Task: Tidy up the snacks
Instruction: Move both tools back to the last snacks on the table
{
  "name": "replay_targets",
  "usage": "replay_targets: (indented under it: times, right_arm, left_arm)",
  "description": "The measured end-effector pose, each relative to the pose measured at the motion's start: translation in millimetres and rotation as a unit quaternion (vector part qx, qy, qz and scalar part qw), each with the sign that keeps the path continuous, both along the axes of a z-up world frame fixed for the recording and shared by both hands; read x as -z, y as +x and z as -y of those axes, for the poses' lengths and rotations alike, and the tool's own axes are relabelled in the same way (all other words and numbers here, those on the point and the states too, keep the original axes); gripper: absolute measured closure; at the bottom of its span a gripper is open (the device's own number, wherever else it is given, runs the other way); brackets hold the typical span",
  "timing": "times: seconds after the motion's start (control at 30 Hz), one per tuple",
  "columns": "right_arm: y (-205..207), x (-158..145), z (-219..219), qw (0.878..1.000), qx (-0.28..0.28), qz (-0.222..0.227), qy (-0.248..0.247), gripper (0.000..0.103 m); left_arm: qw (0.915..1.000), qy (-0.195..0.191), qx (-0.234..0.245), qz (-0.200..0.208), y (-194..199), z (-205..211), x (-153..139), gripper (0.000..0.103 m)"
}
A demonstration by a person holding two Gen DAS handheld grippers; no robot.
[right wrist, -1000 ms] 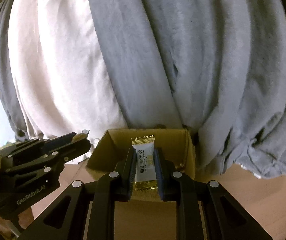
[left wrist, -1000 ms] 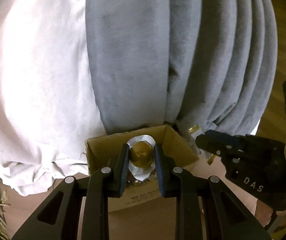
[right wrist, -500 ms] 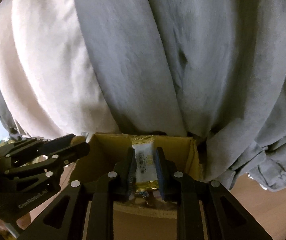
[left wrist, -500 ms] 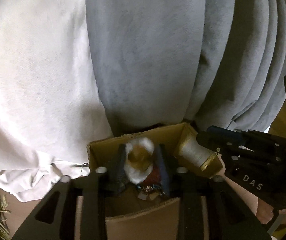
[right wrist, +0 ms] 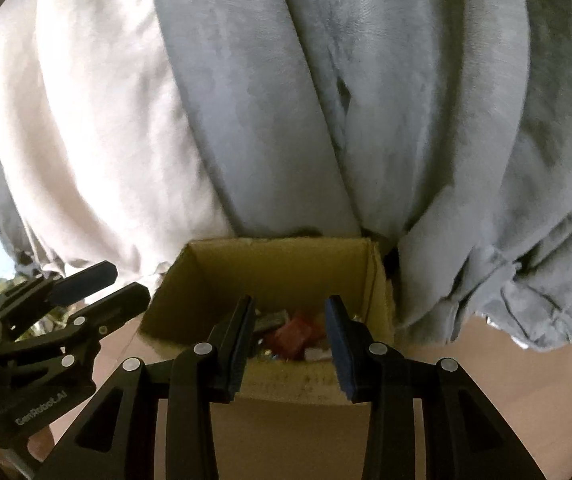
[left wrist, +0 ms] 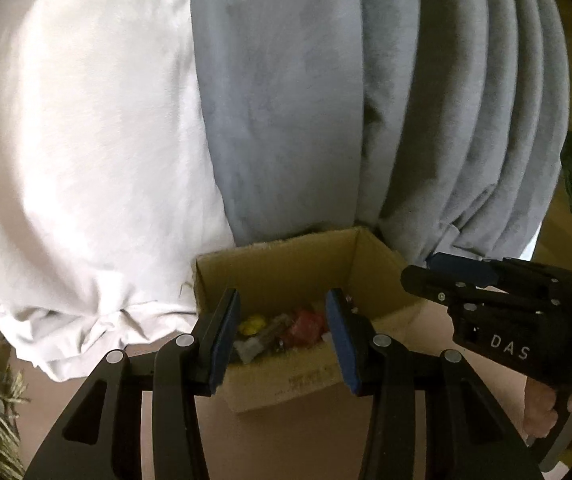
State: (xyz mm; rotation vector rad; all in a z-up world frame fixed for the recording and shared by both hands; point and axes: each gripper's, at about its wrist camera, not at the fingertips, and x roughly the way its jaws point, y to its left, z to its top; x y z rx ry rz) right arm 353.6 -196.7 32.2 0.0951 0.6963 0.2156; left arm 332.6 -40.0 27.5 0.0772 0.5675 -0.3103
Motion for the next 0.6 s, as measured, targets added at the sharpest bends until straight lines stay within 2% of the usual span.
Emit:
replay_targets:
  times: [0.13,0.37,0.6]
  right_arm:
    - [-26,2,0,1.000,0.003,0.001,0.005,0.065]
    - [-66,17,-7,1.000,-0.004,-0.018,0.015,0.065]
    - [-95,56,-15,0.997,-0.010,-0.071,0.018,0.065]
  left_arm:
    - [0.9999,0.008,0.004,0.007,-28,-3,7,0.059]
    - [0.9995,0.013,0.020,-0.020,-64,-10,31,0.059]
    - [0.9970,0.029,0.044,-0.057,-87,-12,67,0.059]
